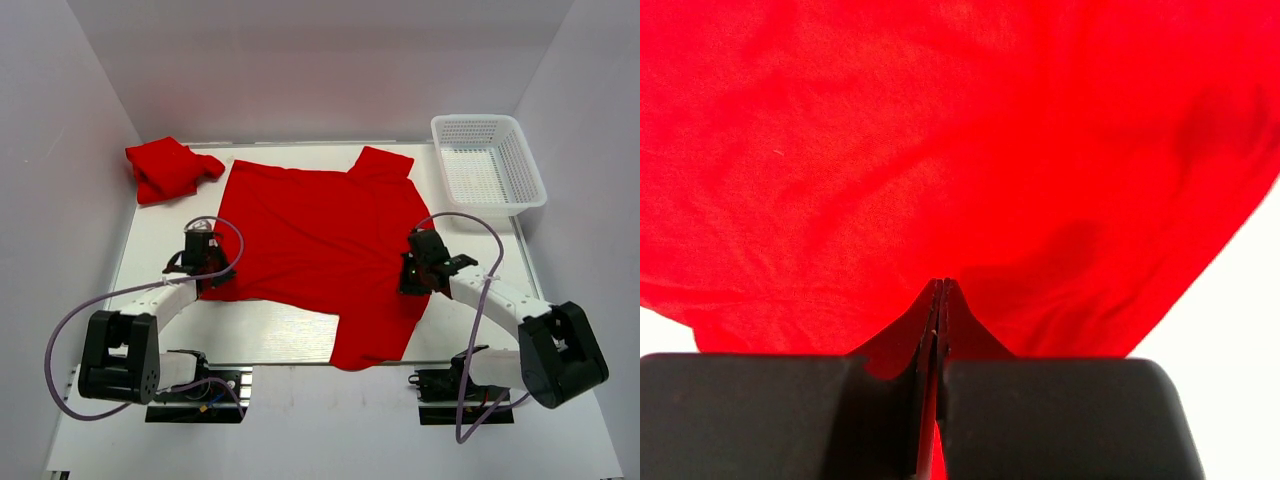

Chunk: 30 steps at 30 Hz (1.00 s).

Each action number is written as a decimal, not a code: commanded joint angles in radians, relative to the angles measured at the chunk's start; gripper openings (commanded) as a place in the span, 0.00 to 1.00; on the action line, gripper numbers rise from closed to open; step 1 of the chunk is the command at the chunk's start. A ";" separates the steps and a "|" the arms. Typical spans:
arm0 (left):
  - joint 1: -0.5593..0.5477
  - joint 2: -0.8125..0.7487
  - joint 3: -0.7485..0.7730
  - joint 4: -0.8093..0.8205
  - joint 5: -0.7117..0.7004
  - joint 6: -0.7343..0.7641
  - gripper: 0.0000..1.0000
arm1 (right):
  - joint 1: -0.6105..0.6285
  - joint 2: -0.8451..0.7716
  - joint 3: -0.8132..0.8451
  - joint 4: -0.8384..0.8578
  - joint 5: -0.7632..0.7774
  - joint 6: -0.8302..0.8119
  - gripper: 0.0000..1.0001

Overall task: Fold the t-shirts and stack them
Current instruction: Flatten out the tshirt

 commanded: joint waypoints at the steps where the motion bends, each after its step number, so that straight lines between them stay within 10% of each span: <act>1: -0.001 -0.048 -0.060 0.032 -0.089 -0.091 0.00 | -0.005 0.045 -0.028 0.075 -0.034 0.027 0.00; 11: -0.001 0.048 -0.115 0.030 -0.114 -0.163 0.00 | -0.041 0.160 -0.043 0.049 0.013 0.041 0.00; 25: -0.039 -0.355 -0.221 -0.271 -0.155 -0.290 0.00 | -0.153 -0.023 -0.109 -0.106 0.096 0.098 0.00; 30: -0.039 -0.320 -0.194 -0.185 -0.137 -0.218 0.00 | -0.153 -0.034 -0.095 -0.060 -0.091 0.033 0.00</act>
